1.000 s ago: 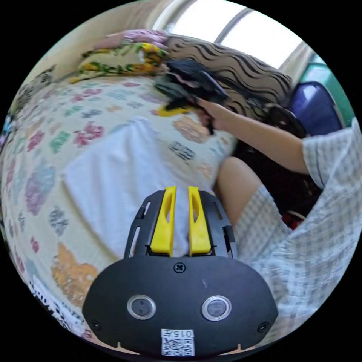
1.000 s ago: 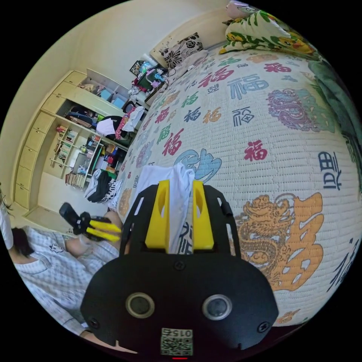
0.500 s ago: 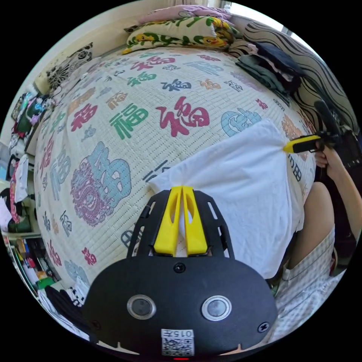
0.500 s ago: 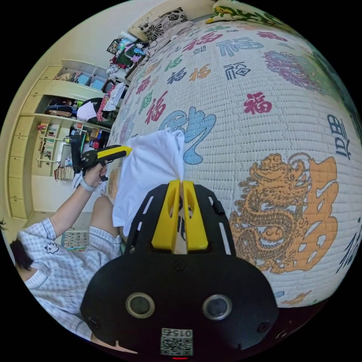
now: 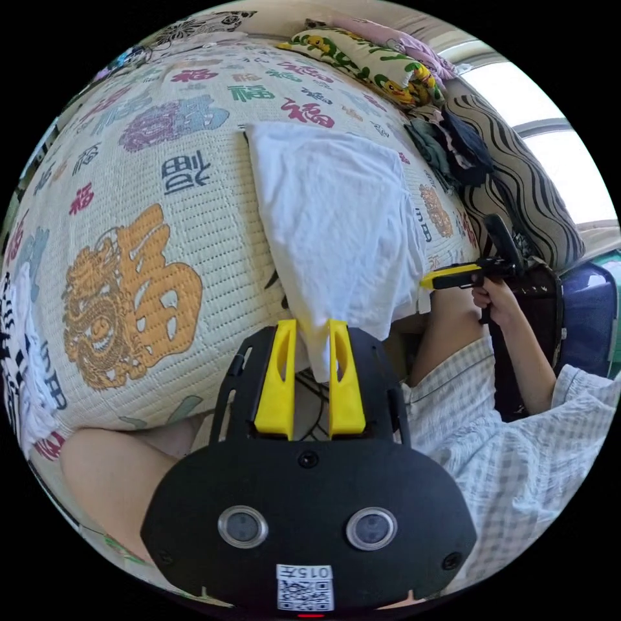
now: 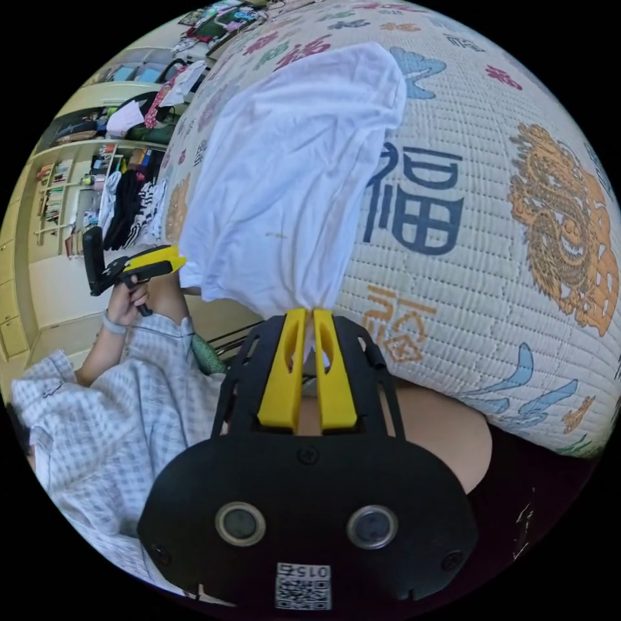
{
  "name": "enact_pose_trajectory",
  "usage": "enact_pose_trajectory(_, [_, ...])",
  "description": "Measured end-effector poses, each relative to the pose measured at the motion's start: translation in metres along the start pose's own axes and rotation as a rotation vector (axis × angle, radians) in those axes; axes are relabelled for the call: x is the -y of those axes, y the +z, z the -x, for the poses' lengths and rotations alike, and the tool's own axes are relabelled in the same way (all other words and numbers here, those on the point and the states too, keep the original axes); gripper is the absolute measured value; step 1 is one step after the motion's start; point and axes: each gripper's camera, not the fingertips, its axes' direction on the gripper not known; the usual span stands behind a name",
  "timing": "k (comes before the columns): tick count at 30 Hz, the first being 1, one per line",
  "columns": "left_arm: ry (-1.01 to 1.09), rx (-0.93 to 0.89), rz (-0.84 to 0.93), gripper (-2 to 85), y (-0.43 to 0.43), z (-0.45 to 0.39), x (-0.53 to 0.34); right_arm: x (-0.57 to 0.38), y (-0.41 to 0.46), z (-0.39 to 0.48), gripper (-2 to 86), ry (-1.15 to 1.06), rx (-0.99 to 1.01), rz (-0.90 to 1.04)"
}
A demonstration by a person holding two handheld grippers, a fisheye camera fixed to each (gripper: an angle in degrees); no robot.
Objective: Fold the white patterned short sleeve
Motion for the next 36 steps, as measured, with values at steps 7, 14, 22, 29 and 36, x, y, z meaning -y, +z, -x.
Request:
enact_pose_trajectory(7, [0.060,0.028,0.018,0.6,0.001,0.028,0.008,-0.032,-0.019,-0.013,0.0,0.023,-0.030,0.016])
enact_pose_trajectory(14, [0.049,0.102,0.068,3.9,0.021,0.058,0.007,-0.056,-0.020,-0.026,-0.2,0.088,-0.065,0.031])
enact_pose_trajectory(22, [0.055,0.026,0.075,6.3,0.018,0.086,0.008,-0.057,-0.033,-0.012,-0.4,0.016,-0.021,-0.036])
enact_pose_trajectory(29, [-0.021,0.029,0.192,5.9,0.031,0.133,0.020,-0.052,-0.025,-0.028,0.2,0.016,0.021,0.095])
enact_pose_trajectory(36, [-0.032,-0.273,-0.124,7.4,-0.045,0.209,0.040,-0.081,-0.125,-0.085,7.7,-0.061,0.407,-0.379])
